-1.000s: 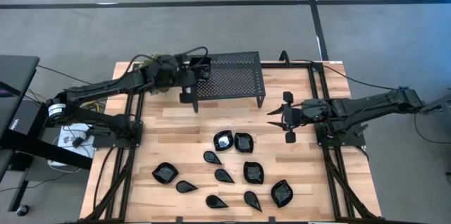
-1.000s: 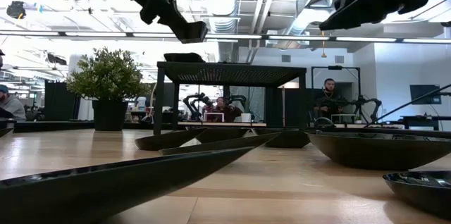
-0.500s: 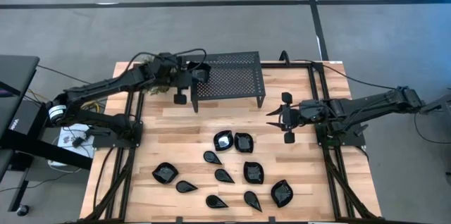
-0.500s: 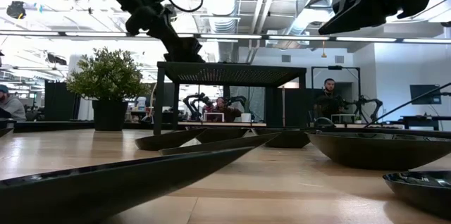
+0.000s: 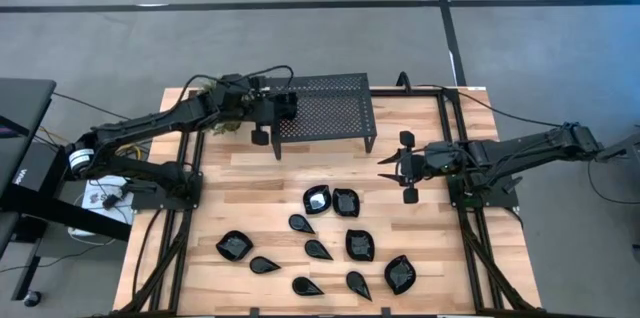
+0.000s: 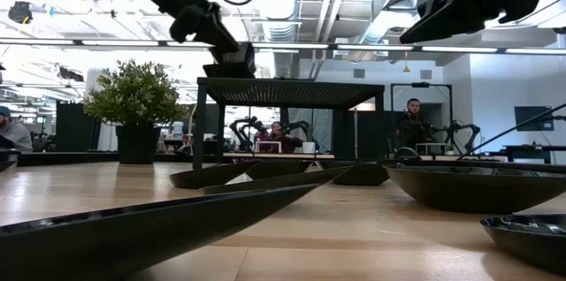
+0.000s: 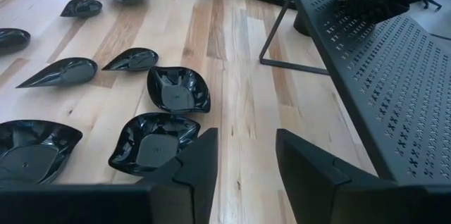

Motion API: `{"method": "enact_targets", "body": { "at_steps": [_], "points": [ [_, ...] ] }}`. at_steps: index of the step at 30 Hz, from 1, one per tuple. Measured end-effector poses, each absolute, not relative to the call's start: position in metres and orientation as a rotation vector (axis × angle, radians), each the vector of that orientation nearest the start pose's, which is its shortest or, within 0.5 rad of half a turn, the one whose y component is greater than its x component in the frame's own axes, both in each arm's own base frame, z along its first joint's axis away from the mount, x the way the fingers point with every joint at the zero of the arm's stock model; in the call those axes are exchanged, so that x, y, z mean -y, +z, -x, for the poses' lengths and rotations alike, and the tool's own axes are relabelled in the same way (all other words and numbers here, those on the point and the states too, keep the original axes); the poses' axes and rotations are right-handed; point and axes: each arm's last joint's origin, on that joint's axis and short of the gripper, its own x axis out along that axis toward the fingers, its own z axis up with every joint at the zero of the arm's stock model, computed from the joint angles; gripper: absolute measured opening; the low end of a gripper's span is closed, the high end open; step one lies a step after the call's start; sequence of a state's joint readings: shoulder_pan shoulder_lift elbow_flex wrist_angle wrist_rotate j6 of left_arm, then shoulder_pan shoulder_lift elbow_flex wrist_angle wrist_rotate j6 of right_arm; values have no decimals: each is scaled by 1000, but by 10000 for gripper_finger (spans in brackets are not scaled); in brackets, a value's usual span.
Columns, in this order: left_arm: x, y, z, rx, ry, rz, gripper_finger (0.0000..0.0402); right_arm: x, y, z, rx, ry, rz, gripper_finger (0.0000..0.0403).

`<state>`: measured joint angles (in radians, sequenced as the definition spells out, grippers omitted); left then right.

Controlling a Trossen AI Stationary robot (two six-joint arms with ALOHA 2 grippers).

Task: Pick & Place Mini shaped plates
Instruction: Stack the distorted square plate on top of the distorted square plates on the shelf, then put the drop shaped plate on the shelf

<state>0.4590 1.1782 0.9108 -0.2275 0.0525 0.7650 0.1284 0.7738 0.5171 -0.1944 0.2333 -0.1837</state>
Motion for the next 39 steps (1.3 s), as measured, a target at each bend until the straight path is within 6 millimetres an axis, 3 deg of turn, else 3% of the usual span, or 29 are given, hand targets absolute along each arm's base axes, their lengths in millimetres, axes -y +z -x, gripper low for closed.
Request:
{"method": "enact_targets", "body": {
  "at_steps": [7,39],
  "points": [
    [-101,296,-236,-569,163,-605,76,-15,242,-169,-453,-62,262,135],
    [-101,296,-236,-563,175,-561,76,-15,242,-169,-453,-62,262,142]
  ]
}}
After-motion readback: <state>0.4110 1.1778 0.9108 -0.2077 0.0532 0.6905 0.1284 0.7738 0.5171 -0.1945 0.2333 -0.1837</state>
